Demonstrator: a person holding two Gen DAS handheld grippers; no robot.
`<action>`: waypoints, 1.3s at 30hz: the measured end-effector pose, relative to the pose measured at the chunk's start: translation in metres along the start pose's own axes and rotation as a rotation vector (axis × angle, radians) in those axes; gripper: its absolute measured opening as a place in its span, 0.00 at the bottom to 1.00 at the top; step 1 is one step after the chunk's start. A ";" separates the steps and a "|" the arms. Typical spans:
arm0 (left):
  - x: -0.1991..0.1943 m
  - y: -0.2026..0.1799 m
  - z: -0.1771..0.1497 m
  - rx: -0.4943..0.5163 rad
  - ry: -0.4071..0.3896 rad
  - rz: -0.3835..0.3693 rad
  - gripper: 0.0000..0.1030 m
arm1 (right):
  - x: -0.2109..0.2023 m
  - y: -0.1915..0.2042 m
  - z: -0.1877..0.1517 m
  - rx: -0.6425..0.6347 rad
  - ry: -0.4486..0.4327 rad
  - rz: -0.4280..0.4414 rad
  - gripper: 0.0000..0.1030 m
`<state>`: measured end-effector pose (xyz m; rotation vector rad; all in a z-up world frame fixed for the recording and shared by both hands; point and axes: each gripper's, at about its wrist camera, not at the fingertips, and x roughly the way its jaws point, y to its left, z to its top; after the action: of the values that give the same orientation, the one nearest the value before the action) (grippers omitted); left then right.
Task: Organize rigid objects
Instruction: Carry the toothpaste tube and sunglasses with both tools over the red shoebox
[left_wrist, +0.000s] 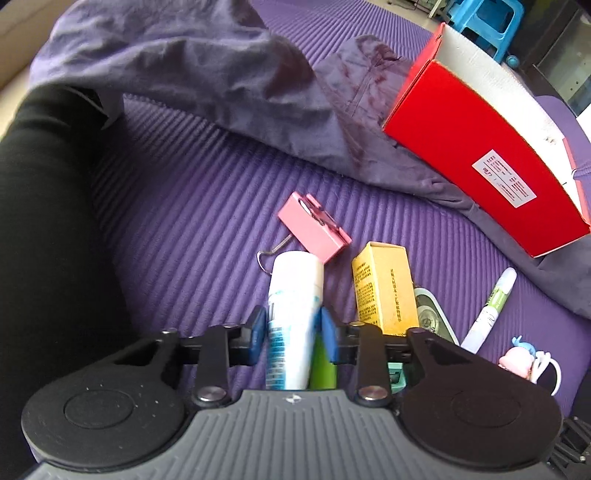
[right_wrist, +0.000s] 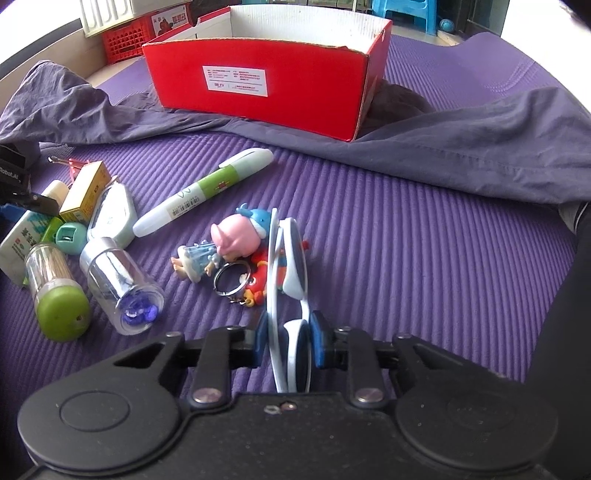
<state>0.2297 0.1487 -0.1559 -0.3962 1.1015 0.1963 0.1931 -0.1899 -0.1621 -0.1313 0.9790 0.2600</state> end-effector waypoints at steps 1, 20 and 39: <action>-0.001 0.001 0.000 -0.001 -0.002 0.007 0.29 | -0.001 0.000 0.000 0.002 -0.007 -0.002 0.23; -0.071 -0.007 0.010 0.049 -0.116 -0.034 0.28 | -0.057 -0.012 0.023 0.067 -0.110 0.053 0.23; -0.134 -0.082 0.099 0.209 -0.195 -0.121 0.28 | -0.092 -0.027 0.151 0.052 -0.222 0.084 0.23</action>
<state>0.2808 0.1191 0.0205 -0.2496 0.8931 0.0111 0.2734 -0.1963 -0.0023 -0.0133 0.7712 0.3186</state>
